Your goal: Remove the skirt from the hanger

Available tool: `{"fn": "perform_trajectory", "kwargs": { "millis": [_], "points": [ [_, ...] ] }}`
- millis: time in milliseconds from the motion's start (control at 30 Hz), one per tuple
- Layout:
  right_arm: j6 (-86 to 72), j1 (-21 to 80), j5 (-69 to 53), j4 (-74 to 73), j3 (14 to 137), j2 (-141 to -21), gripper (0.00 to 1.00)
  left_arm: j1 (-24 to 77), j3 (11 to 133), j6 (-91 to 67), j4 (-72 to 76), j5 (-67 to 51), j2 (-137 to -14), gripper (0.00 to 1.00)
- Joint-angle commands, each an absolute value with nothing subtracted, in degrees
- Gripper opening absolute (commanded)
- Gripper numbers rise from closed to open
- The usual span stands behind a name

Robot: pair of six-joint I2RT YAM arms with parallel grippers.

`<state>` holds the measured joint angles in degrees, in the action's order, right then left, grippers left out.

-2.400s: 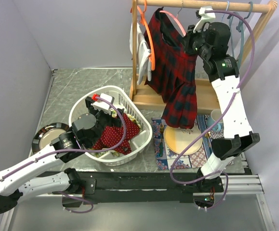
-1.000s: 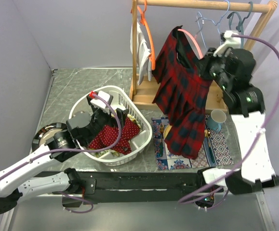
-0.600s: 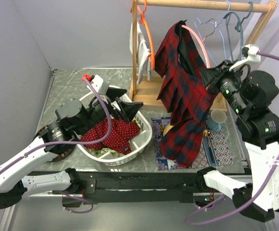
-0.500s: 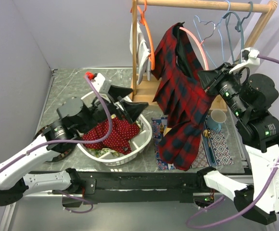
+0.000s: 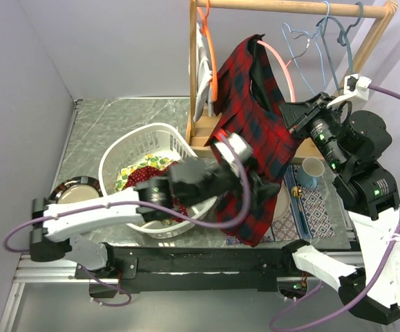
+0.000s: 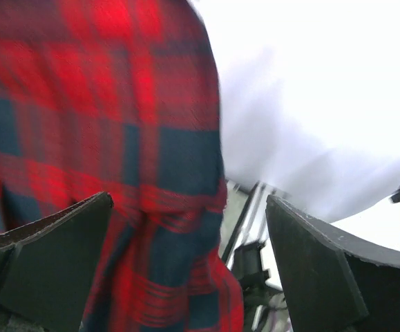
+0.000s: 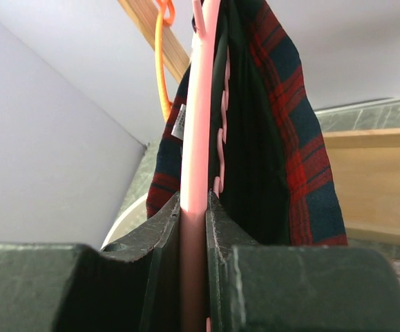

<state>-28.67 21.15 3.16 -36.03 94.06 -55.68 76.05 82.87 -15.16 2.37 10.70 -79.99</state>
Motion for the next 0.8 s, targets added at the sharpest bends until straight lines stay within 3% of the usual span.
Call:
{"fn": "perform_trajectory", "kwargs": {
  "millis": [0,533,633,667,733,767],
  "points": [
    [-30.94,21.62,6.77,-21.35,95.36,-52.91,0.00,80.68,85.60,-9.07,5.19,21.07,-82.44,0.97],
    [-36.03,21.62,2.99,-16.70,87.01,-47.82,0.00,83.85,83.77,-1.41,13.61,38.59,-94.83,0.99],
    [-35.16,21.62,2.99,-16.70,87.54,-48.16,0.00,84.46,82.19,1.58,16.51,37.97,-94.22,0.74],
    [-34.90,21.71,2.90,-16.79,87.80,-48.16,0.00,84.46,81.83,1.67,16.96,37.88,-93.87,0.50],
    [-34.37,21.62,3.08,-16.18,87.63,-48.16,0.00,84.55,80.87,1.32,17.14,37.01,-92.82,0.33],
    [-34.37,21.62,3.08,-15.82,87.45,-47.99,0.00,84.55,80.60,1.14,16.96,35.61,-92.46,0.19]
  ]
}}
